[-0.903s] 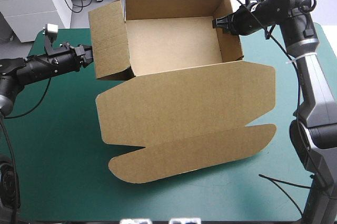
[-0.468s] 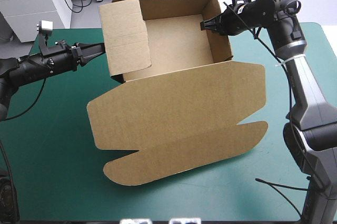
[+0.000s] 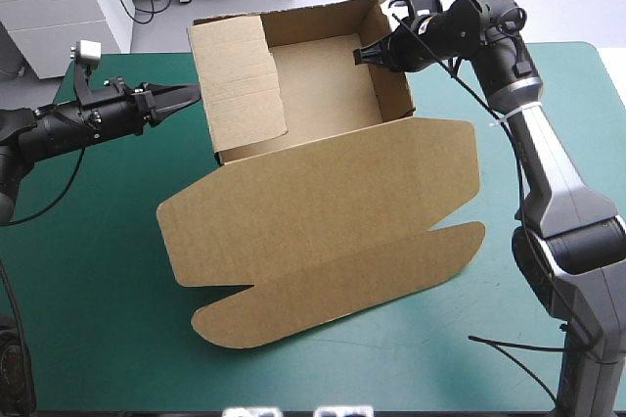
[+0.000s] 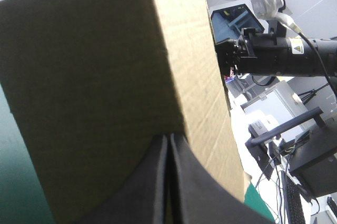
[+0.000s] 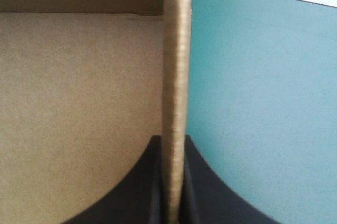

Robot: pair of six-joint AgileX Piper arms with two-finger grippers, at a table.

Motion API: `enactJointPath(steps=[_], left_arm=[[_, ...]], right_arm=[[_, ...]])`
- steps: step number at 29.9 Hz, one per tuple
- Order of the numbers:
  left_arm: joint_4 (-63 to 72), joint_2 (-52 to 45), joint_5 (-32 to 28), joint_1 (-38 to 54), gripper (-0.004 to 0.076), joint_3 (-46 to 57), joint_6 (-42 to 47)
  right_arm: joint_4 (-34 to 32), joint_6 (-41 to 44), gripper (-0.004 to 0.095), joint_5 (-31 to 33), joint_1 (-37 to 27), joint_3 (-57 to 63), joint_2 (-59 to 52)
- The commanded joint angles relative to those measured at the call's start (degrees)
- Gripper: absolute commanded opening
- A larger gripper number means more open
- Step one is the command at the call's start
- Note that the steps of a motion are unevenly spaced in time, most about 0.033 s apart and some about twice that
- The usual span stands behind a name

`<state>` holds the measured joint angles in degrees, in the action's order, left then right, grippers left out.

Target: Fold the box

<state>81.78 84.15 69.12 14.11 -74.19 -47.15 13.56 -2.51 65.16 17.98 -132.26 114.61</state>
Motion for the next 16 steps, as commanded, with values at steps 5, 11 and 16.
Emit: enactJointPath(steps=[5,11,16], left_arm=[[3.71,-2.31,4.72,-0.27,0.0120,-1.64,0.35],[3.71,-2.31,4.72,-0.27,0.0410,-1.64,-0.25],[2.13,-2.31,4.72,-0.27,0.0432,-1.64,-0.10]], right_arm=[[1.79,0.68,-0.0004,-5.39,-0.02,-1.74,-3.41],[1.70,0.68,-0.0004,-6.39,0.12,-1.74,-3.38],[-4.55,-0.13,-0.0003,-7.51,4.35,-1.74,-3.38]])
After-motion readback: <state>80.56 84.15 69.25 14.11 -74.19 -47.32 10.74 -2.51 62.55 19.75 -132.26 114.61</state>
